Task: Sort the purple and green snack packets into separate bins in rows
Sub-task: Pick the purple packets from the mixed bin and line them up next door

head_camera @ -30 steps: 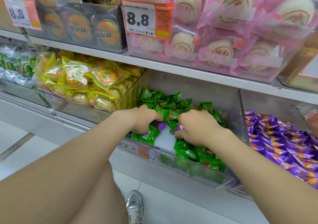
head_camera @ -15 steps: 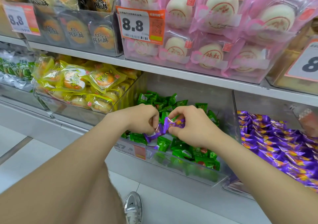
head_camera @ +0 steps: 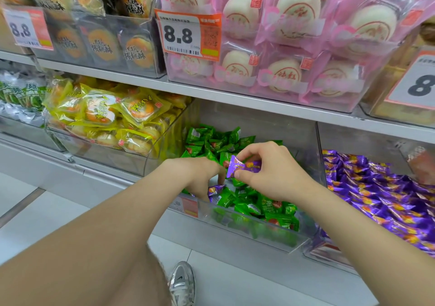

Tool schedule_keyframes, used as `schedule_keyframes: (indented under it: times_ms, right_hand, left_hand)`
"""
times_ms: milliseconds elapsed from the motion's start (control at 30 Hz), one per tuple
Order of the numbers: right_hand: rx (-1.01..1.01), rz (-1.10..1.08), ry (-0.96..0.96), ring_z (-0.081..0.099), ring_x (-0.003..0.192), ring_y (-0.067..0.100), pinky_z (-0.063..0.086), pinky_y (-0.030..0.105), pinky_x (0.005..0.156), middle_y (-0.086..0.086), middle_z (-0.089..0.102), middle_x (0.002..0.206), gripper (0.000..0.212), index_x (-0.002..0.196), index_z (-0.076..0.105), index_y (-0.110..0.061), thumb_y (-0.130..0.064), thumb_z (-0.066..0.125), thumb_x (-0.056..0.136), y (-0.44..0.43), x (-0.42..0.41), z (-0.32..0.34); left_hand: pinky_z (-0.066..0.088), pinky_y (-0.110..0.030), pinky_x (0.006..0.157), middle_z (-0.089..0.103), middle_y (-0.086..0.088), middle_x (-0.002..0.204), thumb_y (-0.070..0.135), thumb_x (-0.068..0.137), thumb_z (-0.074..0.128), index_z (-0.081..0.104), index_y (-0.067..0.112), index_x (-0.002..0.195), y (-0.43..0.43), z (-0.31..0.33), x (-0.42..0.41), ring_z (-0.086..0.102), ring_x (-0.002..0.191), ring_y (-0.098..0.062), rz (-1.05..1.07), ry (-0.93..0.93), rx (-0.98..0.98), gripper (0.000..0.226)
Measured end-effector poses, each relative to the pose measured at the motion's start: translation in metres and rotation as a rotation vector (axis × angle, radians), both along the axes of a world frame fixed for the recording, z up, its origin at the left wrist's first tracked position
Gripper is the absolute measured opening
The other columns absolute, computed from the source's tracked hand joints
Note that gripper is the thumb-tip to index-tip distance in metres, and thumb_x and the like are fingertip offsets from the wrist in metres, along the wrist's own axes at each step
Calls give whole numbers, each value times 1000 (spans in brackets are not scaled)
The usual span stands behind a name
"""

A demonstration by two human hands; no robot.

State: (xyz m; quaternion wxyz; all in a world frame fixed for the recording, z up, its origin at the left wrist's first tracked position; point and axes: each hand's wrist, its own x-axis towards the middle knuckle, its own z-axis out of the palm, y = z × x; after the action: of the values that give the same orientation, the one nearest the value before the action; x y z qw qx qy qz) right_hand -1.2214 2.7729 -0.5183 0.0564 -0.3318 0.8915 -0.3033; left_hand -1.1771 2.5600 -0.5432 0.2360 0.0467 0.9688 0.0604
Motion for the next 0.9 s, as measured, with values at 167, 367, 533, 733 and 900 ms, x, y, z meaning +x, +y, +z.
schedule_keyframes:
  times_ms: [167, 367, 533, 733, 900]
  right_hand:
    - [-19, -3, 13, 64, 96, 18, 57, 39, 89, -14, 72, 84, 22, 98, 73, -39, -49, 79, 79, 4, 1, 3]
    - [-17, -11, 32, 63, 97, 18, 56, 38, 90, -16, 72, 85, 24, 101, 71, -40, -50, 79, 81, 11, 0, 8]
    - [16, -16, 20, 61, 94, 12, 53, 34, 94, -16, 71, 96, 31, 119, 71, -35, -34, 79, 89, 16, 2, 11]
    - [-82, -69, -54, 66, 67, -1, 53, 22, 77, -15, 76, 81, 18, 97, 75, -33, -20, 76, 85, 26, 12, 30]
    - [-207, -157, -60, 73, 67, 7, 62, 35, 80, -10, 76, 81, 14, 89, 74, -34, -25, 81, 80, 45, 23, 44]
  left_hand:
    - [57, -38, 72, 50, 12, 85, 38, 79, 87, 56, 30, 128, 0, -3, -1, 66, 89, -25, -8, 43, -32, 59]
    - [49, -33, 67, 60, 6, 94, 39, 81, 88, 58, 27, 136, -3, -1, 4, 62, 89, -22, 26, 75, 7, 64]
    - [58, -41, 73, 64, -1, 111, 28, 78, 87, 62, 32, 127, -3, -8, 4, 66, 97, -27, -4, 108, -64, 55]
    - [47, -33, 66, 65, -1, 90, 19, 87, 67, 61, 23, 125, 6, 16, 8, 62, 84, -26, 148, 362, 178, 39]
    - [48, -28, 59, 68, -10, 78, 11, 97, 63, 62, 31, 121, 39, 46, 23, 56, 63, -15, 257, 459, 891, 30]
